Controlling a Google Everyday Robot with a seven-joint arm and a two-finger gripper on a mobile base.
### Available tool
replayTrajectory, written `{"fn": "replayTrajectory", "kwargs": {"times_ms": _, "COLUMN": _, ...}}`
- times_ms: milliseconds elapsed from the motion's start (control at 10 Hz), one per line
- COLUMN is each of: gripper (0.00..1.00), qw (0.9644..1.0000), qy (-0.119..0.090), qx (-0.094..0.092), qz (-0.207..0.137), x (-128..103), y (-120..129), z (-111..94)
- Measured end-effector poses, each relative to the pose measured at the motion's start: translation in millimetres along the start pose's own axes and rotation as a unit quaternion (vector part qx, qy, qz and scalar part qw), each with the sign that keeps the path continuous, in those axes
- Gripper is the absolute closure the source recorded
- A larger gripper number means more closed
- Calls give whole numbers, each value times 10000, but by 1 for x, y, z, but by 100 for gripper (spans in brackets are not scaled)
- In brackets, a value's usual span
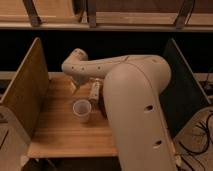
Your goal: Place the white sponge in the ceramic cup
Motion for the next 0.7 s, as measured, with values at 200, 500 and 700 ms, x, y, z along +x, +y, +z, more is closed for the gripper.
{"fn": "replayTrajectory", "kwargs": {"times_ms": 200, "gripper": 20, "qw": 9993, "qy": 306, "qx": -214, "qz": 103, "x": 16, "y": 13, "z": 21}}
{"fn": "replayTrajectory", "kwargs": {"times_ms": 500, "gripper": 20, "qw": 9944, "qy": 921, "qx": -239, "qz": 469, "x": 45, "y": 15, "z": 30}}
{"fn": "replayTrajectory", "kwargs": {"times_ms": 700, "gripper": 20, "qw": 9937, "qy": 972, "qx": -244, "qz": 506, "x": 47, "y": 15, "z": 30}}
